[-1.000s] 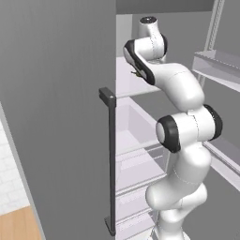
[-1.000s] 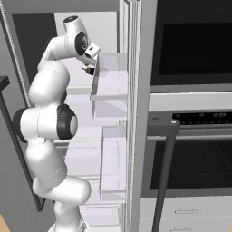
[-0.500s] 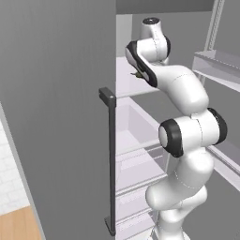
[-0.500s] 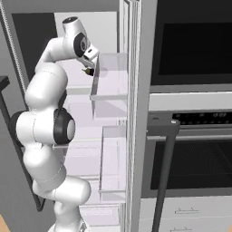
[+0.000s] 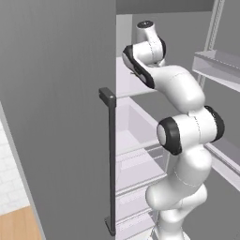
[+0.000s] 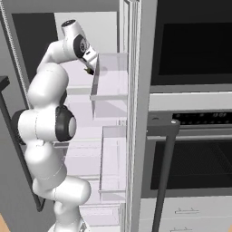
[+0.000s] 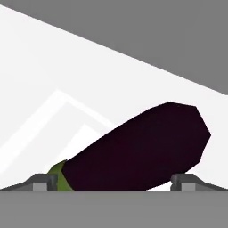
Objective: Place one eggplant and one chicken drumstick in each tupperware on the nearby counter, to pack two identical lunches.
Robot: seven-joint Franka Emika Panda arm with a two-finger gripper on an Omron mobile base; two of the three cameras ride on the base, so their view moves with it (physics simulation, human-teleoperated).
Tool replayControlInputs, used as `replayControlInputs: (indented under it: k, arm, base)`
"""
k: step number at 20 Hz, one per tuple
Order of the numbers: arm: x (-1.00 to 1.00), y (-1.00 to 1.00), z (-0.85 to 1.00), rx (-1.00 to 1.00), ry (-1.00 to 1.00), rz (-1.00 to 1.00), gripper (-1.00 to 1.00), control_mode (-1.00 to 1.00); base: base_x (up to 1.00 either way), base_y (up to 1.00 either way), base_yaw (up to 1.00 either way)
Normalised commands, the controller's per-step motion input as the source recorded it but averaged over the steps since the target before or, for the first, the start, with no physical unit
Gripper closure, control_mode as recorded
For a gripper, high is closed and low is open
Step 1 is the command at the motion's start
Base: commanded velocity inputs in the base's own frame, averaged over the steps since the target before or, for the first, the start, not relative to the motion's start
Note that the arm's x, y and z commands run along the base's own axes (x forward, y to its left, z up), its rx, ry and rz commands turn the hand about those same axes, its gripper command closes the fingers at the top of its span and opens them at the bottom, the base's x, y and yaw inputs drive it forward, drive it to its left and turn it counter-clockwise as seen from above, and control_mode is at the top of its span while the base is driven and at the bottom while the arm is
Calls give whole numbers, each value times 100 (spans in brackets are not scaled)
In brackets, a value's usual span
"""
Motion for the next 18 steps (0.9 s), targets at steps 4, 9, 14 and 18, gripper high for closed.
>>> replayControlInputs:
  k: [4, 9, 14, 18]
  arm:
    - [-7, -9, -26, 0, -7, -21, -100, -100]
    - [-9, -3, -8, 1, -6, -15, -100, -100]
    - [0, 3, 0, 0, -1, 0, -100, -100]
    - [-1, 0, 39, 0, -1, 0, -100, -100]
  base:
    - [0, 0, 0]
    - [0, 0, 0]
    - [0, 0, 0]
    - [0, 0, 0]
